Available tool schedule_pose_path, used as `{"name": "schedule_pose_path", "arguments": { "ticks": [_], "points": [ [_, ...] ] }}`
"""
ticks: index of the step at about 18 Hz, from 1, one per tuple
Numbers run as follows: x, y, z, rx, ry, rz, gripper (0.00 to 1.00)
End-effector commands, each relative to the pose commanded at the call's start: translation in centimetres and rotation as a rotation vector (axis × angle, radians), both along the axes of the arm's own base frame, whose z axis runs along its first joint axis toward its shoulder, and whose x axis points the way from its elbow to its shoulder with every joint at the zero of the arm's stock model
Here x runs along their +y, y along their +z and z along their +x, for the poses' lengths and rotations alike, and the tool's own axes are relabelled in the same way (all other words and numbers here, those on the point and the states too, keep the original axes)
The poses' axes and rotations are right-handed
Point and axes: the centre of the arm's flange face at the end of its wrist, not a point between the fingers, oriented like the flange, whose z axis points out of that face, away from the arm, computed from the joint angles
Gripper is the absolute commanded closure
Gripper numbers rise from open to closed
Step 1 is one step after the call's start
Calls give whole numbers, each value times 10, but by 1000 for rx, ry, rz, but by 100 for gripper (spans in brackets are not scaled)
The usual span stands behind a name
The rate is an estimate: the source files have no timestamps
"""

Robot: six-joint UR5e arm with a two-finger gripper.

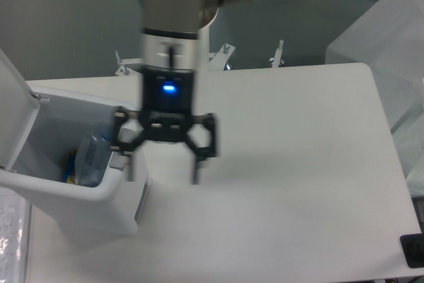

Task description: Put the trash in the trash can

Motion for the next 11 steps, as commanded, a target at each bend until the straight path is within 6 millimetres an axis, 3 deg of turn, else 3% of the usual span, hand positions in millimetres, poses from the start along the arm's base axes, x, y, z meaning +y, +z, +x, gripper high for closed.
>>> {"name": "schedule_pose_path", "arguments": {
  "ticks": [5, 11],
  "points": [
    [-15, -4, -14, 145, -80, -130, 0],
    [-27, -15, -16, 256, -250, -263, 0]
  ]
}}
